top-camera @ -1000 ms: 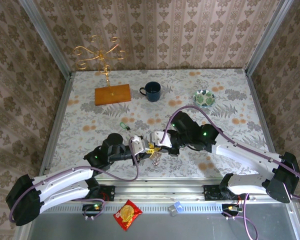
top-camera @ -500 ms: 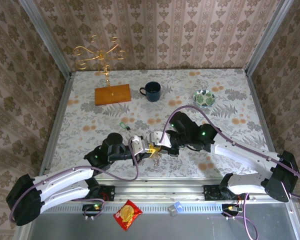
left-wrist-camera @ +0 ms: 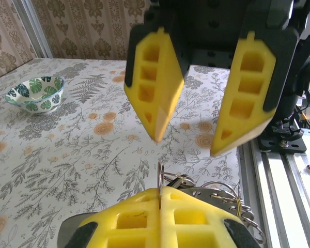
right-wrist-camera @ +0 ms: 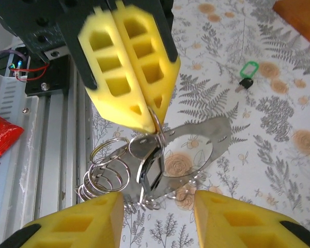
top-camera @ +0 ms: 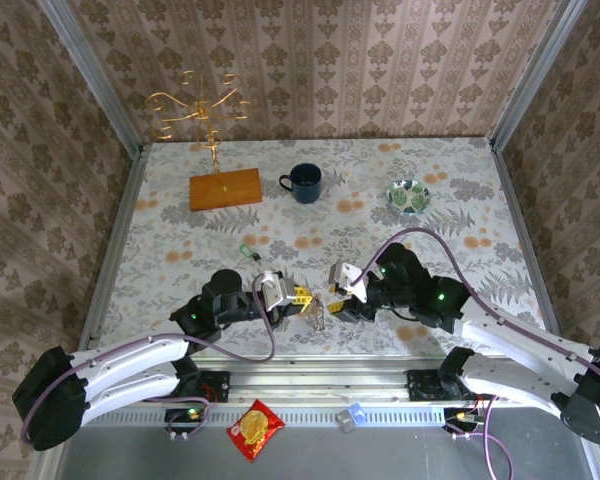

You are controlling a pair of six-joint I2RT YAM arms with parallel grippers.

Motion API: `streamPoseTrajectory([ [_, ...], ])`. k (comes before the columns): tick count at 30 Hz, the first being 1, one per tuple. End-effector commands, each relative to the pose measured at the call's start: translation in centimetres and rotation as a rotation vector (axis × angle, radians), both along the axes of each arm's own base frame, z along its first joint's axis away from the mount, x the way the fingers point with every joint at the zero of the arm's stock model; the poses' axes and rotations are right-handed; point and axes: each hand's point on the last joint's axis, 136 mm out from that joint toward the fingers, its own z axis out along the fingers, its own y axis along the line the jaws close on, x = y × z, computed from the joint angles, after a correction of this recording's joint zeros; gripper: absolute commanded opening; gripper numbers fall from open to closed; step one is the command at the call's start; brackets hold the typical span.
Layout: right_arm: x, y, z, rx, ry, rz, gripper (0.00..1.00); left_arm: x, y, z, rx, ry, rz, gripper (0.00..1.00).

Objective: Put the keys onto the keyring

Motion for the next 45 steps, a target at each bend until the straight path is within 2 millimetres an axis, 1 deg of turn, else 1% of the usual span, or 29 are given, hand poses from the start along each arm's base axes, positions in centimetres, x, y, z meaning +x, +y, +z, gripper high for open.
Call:
streamPoseTrajectory([
  [1, 0.6, 1.0, 0.5, 0.046, -0.015, -0.031, 0.41, 0.2, -0.1, 1.7, -0.079, -0.016, 0.012, 0.00],
  [8, 0.6, 2.1, -0.1, 0.058, -0.010, -0.006, 0.41, 0.3, 0.0, 1.5, -0.088, -0.004, 0.022, 0.00],
  [11, 0.7, 2.4, -0.4, 0.058, -0.013, -0.008, 0.39, 0.3, 0.0, 1.5, -0.093, 0.000, 0.021, 0.00],
  [14, 1.0, 2.5, -0.4, 0.053, -0.014, -0.017, 0.34, 0.2, -0.1, 1.6, -0.096, 0.003, 0.016, 0.00],
  [20, 1.1, 2.0, -0.3, 0.032, -0.030, -0.025, 0.19, 0.2, -0.1, 1.6, -0.097, 0.003, 0.012, 0.00],
  [23, 1.0, 1.7, -0.3, 0.012, -0.040, -0.020, 0.14, 0.1, -0.2, 1.7, -0.100, 0.001, 0.007, 0.00],
  [27, 0.7, 1.3, -0.4, -0.025, -0.053, -0.001, 0.12, 0.0, -0.3, 1.7, -0.097, 0.001, -0.004, 0.00],
  [39, 0.7, 1.0, 0.2, -0.074, -0.080, 0.029, 0.07, -0.4, -0.3, 1.8, -0.101, 0.005, -0.027, 0.00],
  [42, 0.8, 0.8, -0.1, -0.107, -0.093, 0.038, 0.04, -0.6, -0.4, 2.0, -0.109, 0.006, -0.037, 0.00],
  [45, 0.8, 1.1, -0.5, -0.125, -0.087, 0.057, 0.02, -0.6, -0.5, 2.0, -0.109, -0.003, -0.041, 0.00],
])
